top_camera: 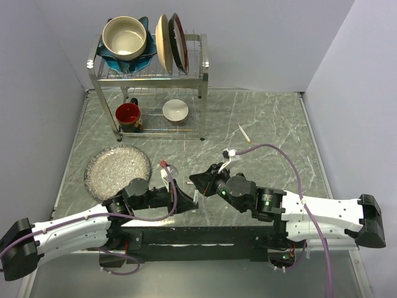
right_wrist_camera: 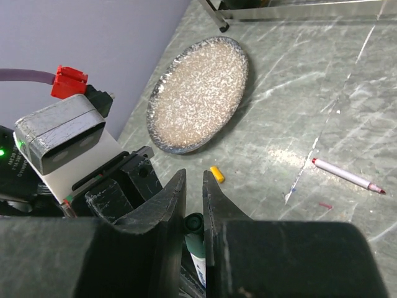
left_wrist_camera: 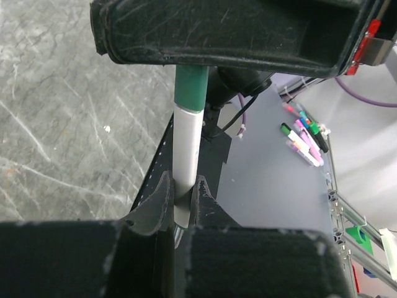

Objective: Insert the pens into the pen caps

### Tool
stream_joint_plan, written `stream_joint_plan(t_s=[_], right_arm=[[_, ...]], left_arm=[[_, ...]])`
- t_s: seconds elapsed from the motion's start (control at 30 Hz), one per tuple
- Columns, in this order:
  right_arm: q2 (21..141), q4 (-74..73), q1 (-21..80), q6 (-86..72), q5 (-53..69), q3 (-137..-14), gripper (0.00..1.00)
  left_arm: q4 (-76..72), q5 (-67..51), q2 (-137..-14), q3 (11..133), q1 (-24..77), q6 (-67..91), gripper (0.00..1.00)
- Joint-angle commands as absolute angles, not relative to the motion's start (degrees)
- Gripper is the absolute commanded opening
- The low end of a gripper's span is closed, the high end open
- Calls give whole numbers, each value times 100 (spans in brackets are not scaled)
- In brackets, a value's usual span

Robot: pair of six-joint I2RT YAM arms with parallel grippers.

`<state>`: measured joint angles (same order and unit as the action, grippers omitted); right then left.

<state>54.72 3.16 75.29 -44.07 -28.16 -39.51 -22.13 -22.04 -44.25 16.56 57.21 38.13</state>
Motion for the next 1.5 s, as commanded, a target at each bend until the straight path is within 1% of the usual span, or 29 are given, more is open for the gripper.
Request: stream_joint_plan(t_s=[0.0, 0.17, 0.27, 0.37, 0.53, 0.6, 0.73, 0.97, 1.1, 1.27, 1.47], right_arm=[[5651, -219, 8016, -4851, -1810, -3999, 0], [5923, -562, 8182, -5027, -1960, -3973, 0], [6011, -396, 8183, -5150, -1881, -3736, 0], [6169, -570, 8200, -5273, -1802, -3779, 0], [6144, -712, 8209, -5256, -1766, -3665, 0], [6108, -975, 8209, -5291, -1924, -3656, 0], [5986, -985, 8209, -5300, -1951, -3612, 0], [6249, -1222, 8218, -5256, -1925, -3797, 0], [6302, -1204, 8244, -5247, -1811, -3753, 0], [6267, -889, 8446, -4931, -1776, -3551, 0], [6424, -344, 8560, -5228, -1635, -3340, 0]], left_arm=[[-3015, -722, -4386, 2267, 5528, 3709, 1], [-2909, -624, -4386, 2390, 5528, 3498, 1], [-2690, -615, -4579, 2697, 5476, 3349, 1], [-2593, -589, -4790, 2873, 5414, 3322, 1], [-2795, -843, -4773, 2760, 4993, 3551, 1], [-2804, -861, -4764, 2707, 4914, 3594, 1], [-2997, -861, -4737, 2619, 4896, 3665, 1], [-2927, -818, -4685, 2707, 4869, 3630, 1], [-2734, -782, -4614, 2786, 4764, 3551, 1], [-2566, -1142, -4553, 2795, 4571, 3533, 1], [-2751, -1257, -4570, 2663, 4456, 3647, 1]])
